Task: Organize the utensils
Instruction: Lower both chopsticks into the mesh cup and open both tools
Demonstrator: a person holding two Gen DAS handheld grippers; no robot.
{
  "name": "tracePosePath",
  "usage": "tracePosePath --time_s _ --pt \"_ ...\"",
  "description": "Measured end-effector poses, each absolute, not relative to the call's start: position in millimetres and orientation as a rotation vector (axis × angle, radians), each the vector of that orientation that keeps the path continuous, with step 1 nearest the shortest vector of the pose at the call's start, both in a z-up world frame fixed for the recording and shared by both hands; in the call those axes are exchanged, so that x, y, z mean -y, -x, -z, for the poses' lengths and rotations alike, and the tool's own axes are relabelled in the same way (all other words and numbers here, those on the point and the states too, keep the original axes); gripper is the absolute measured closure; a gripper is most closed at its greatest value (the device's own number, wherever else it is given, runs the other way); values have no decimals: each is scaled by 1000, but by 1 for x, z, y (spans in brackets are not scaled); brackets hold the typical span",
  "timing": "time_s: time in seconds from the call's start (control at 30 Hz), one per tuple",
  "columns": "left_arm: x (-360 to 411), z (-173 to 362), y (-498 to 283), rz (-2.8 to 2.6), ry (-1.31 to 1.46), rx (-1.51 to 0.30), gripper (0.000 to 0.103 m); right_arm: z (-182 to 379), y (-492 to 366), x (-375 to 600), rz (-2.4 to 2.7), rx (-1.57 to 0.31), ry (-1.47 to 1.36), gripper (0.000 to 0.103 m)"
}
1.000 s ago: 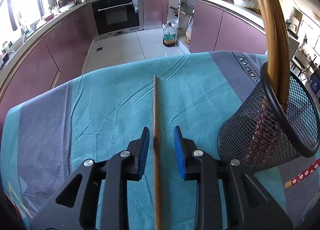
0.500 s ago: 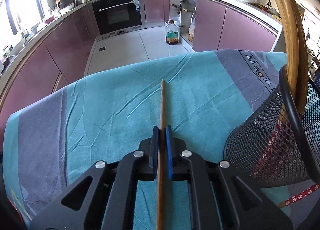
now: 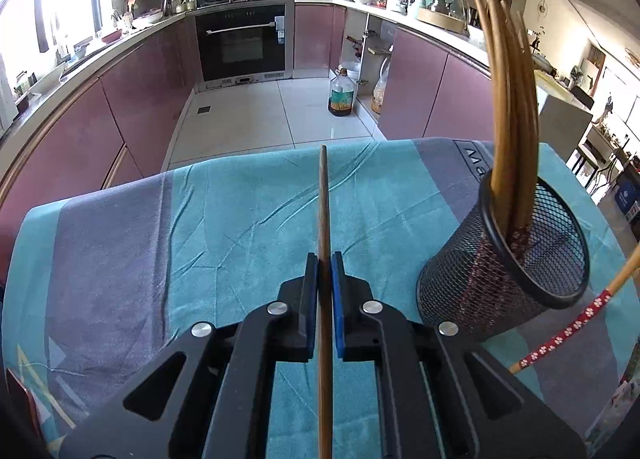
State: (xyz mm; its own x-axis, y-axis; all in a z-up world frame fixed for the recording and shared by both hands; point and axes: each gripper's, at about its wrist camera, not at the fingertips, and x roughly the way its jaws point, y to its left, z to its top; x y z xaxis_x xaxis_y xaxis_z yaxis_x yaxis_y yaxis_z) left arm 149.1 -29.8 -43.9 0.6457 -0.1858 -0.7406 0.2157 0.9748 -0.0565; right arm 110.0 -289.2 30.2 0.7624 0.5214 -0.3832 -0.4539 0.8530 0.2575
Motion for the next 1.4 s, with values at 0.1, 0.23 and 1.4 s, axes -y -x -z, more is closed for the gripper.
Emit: tracePosePath --time_s 0.1,0.23,1.4 --pt "23 30 -135 240 -17 -805 96 -31 -110 289 -532 -459 -152 98" --pt "15 9 -116 260 6 -759 96 -34 -109 289 -531 -451 -150 98" --pt "24 -172 -32 485 74 -395 96 -78 -120 294 -492 -343 -119 98"
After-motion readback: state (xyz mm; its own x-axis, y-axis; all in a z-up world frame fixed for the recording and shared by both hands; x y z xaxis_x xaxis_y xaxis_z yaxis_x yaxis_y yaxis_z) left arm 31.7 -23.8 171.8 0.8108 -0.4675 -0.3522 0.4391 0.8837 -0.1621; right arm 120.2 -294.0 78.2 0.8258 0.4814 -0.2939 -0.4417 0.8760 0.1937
